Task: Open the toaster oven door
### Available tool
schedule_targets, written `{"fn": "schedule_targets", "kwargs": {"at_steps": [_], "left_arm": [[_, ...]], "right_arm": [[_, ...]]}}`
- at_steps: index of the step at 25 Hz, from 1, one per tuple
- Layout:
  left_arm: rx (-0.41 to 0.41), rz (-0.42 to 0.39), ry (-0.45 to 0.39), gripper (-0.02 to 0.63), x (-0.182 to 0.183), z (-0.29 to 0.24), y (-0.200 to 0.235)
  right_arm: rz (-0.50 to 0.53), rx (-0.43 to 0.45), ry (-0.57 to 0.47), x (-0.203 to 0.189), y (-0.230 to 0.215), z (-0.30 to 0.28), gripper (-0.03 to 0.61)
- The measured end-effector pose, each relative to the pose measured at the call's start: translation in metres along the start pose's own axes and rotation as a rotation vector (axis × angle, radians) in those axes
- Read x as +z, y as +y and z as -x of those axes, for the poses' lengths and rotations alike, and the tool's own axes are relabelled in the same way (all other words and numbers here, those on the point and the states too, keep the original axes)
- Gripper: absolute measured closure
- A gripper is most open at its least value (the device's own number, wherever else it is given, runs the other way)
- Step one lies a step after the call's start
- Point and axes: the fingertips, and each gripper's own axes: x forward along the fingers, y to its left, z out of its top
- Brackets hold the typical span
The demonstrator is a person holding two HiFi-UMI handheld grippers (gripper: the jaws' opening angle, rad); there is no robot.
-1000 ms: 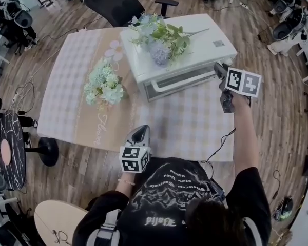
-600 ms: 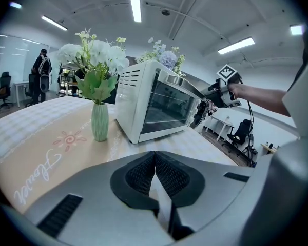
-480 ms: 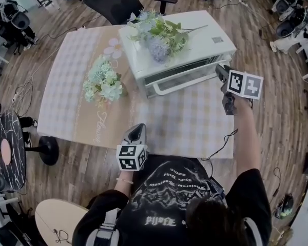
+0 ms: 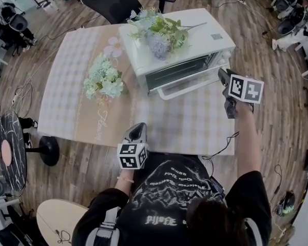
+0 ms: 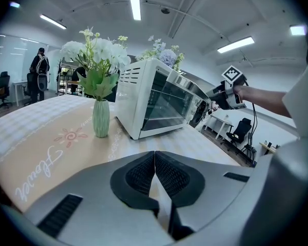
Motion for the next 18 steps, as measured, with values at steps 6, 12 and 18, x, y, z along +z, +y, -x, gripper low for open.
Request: {"fn": "schedule_targets", "kwargs": {"at_steps": [6, 12, 18], "left_arm": [[0.003, 0.007, 0.014, 0.594, -0.004, 0.004, 0.005], [-0.006, 0.009, 0.023, 0.594, -0.007, 0.001, 0.005], [-0.005, 0.035, 0.017, 0.594, -0.006, 0.002, 0.006]], "right_arm": [[0.005, -0.028, 0.009, -0.013, -0.003, 0.008, 0.446], [0.0, -0.036, 0.013, -0.032, -0.009, 0.015, 0.448], [-0.008, -0.049, 0.03, -0.056, -0.017, 0.023, 0.454]]}}
